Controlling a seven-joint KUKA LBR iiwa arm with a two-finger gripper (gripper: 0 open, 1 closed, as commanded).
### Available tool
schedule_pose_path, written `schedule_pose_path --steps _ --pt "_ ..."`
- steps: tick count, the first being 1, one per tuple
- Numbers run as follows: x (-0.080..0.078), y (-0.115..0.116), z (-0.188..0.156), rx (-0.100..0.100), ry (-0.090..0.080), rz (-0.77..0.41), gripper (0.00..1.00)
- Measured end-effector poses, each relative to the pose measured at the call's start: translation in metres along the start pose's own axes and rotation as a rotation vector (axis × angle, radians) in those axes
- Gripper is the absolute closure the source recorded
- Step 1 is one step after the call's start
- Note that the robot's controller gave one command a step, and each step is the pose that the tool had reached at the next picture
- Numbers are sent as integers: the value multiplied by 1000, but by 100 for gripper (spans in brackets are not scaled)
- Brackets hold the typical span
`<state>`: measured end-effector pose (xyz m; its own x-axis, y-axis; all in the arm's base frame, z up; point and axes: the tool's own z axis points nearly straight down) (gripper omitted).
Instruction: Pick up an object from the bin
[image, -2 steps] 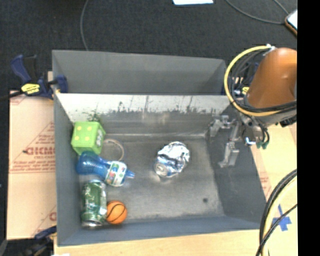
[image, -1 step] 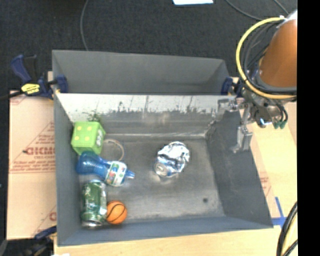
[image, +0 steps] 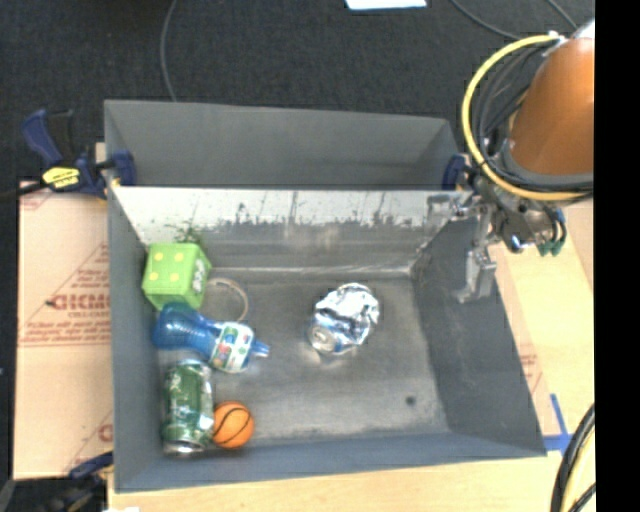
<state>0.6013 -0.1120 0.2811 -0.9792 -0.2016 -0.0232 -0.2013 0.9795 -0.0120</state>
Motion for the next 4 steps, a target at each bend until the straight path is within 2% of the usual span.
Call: schedule_pose_path --steps 1,2,3,4 --pt "4 -34 20 1 1 -66 0" --pt "1 48 101 -13 12 14 0" --pt "-9 37 92 -6 6 -6 0" --pt "-5 31 66 -9 12 -73 0"
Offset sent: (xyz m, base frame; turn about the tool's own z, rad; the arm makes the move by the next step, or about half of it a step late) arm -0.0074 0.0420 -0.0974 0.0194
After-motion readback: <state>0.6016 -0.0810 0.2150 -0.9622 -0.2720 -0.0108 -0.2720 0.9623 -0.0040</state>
